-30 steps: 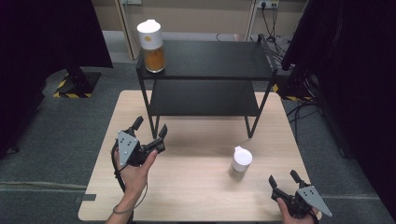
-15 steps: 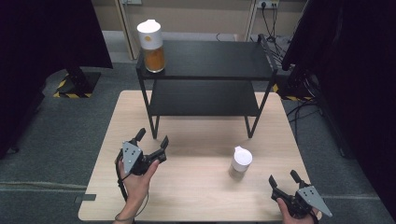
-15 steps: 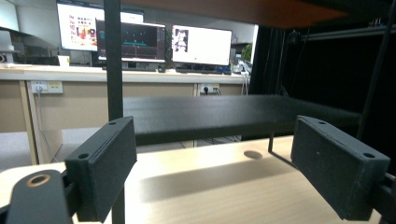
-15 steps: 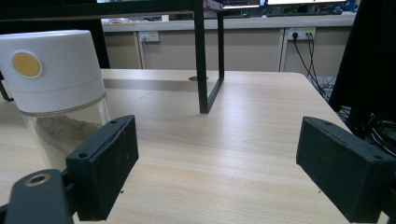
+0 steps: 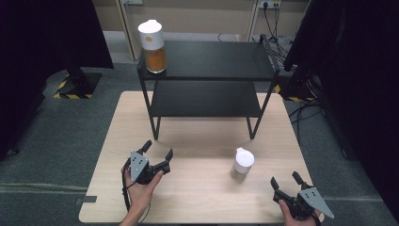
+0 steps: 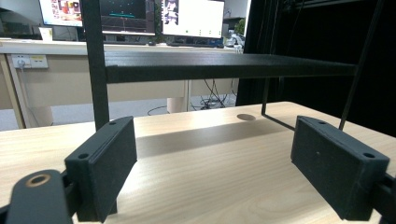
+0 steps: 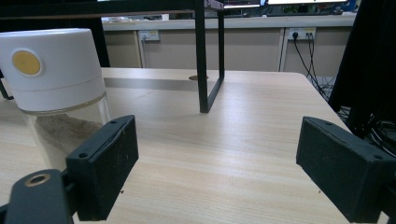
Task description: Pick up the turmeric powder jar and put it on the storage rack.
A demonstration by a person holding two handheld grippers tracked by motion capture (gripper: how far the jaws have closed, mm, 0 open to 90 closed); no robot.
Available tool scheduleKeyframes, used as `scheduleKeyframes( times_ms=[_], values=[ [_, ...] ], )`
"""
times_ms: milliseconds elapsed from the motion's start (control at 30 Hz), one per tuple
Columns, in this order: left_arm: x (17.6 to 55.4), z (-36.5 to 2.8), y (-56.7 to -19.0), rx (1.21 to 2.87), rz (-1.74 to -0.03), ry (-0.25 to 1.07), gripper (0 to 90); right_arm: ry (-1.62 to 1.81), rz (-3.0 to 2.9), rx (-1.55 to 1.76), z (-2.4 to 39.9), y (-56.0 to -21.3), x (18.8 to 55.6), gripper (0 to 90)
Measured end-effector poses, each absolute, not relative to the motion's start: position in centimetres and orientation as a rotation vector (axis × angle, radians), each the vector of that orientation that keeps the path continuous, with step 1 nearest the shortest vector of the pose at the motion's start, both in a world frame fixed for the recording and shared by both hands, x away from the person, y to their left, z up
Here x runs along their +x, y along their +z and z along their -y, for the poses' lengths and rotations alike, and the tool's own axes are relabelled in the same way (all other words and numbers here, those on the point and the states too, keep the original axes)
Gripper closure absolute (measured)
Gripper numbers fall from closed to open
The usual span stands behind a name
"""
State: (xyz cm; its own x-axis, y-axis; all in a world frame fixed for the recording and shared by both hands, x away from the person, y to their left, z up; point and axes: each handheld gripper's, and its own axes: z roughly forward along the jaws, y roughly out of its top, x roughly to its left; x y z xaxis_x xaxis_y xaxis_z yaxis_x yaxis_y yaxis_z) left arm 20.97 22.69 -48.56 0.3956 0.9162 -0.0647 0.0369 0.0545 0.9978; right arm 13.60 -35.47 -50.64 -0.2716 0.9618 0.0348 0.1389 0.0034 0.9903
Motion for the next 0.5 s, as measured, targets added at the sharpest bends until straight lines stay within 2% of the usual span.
scheduleKeyframes(
  times_ms=[500],
  values=[
    [20.5, -23.5, -50.6, 1.356, -1.002, 0.801, 13.7, 1.355, -1.513, 1.18, 35.5, -50.6, 13.6, 13.2]
  ],
)
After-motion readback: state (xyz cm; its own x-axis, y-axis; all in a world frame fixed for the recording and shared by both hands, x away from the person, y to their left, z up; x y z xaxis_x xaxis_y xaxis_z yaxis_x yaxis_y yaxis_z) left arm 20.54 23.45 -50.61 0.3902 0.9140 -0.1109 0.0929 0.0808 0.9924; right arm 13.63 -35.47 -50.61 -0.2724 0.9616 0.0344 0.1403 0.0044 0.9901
